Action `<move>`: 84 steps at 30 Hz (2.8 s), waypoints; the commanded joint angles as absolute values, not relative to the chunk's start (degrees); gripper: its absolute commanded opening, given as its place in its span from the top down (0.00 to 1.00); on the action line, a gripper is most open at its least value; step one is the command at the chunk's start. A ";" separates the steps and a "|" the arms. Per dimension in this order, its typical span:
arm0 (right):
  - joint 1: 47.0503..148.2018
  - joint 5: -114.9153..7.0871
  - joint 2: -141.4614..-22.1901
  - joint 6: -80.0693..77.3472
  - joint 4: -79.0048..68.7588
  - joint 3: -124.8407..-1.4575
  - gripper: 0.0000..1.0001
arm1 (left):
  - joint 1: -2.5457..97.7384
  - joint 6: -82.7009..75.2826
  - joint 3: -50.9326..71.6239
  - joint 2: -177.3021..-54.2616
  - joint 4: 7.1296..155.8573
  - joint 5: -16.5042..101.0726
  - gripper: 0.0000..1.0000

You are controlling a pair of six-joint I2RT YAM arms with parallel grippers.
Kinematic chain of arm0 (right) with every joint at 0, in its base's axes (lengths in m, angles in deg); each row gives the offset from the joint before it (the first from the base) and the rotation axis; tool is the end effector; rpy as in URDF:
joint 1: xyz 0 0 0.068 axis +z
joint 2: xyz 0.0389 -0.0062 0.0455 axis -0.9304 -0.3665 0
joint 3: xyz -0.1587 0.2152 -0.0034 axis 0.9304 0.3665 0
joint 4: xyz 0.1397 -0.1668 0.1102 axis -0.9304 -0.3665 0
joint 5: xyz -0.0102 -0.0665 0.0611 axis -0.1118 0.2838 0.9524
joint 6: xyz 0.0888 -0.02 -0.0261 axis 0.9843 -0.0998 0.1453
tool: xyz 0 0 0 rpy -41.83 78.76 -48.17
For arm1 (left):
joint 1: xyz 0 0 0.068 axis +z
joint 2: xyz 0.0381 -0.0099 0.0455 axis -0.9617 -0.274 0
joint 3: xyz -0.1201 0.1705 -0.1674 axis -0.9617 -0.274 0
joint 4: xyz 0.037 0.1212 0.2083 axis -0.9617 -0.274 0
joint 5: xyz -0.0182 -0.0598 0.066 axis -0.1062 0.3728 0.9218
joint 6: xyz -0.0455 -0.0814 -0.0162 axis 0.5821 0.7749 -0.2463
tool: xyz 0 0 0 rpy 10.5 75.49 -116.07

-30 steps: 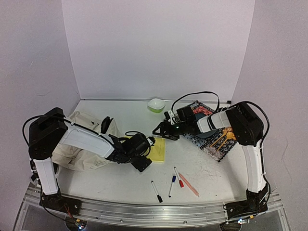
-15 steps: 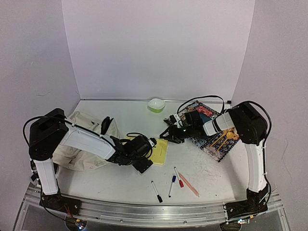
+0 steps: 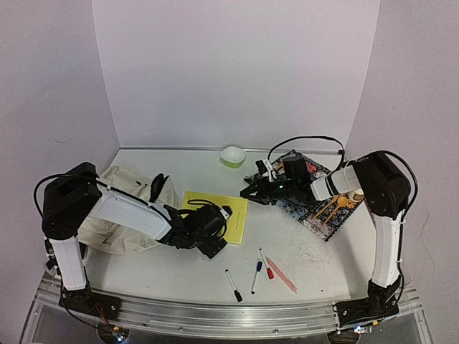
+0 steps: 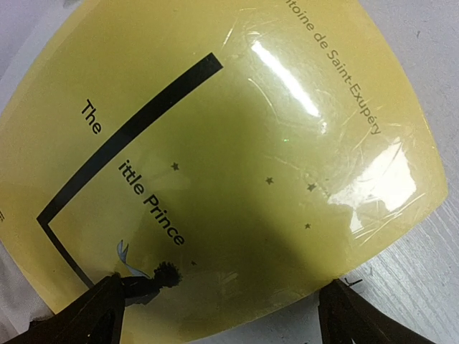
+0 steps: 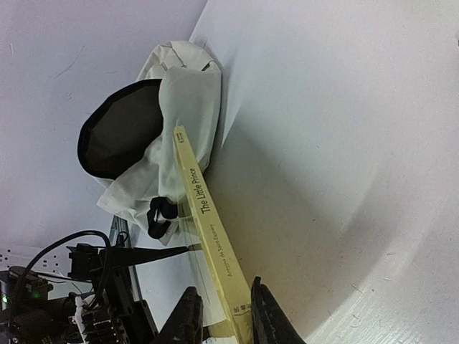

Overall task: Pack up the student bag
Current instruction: Pick up the book from the center of the board.

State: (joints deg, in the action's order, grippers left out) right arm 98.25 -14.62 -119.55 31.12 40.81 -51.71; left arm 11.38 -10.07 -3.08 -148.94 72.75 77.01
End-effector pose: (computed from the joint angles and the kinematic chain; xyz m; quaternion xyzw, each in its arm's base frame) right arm 0.3640 0.2803 0.1690 -0.1989 0.7180 0.5867 0.3175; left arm 0.2068 -0.3177 0.0989 0.3904 0.8489 0.0249 0.3554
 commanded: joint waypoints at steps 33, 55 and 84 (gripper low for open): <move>103.76 -7.88 -127.61 21.00 26.17 -52.35 0.68 | 12.95 3.28 -10.64 -146.35 90.22 73.38 0.06; 103.75 1.43 -118.96 7.56 12.81 -48.67 0.64 | 14.78 15.72 -12.70 -137.36 93.66 75.14 0.07; 103.71 2.96 -113.13 24.08 29.84 -45.85 0.92 | 14.68 16.57 -14.75 -135.99 97.78 68.78 0.08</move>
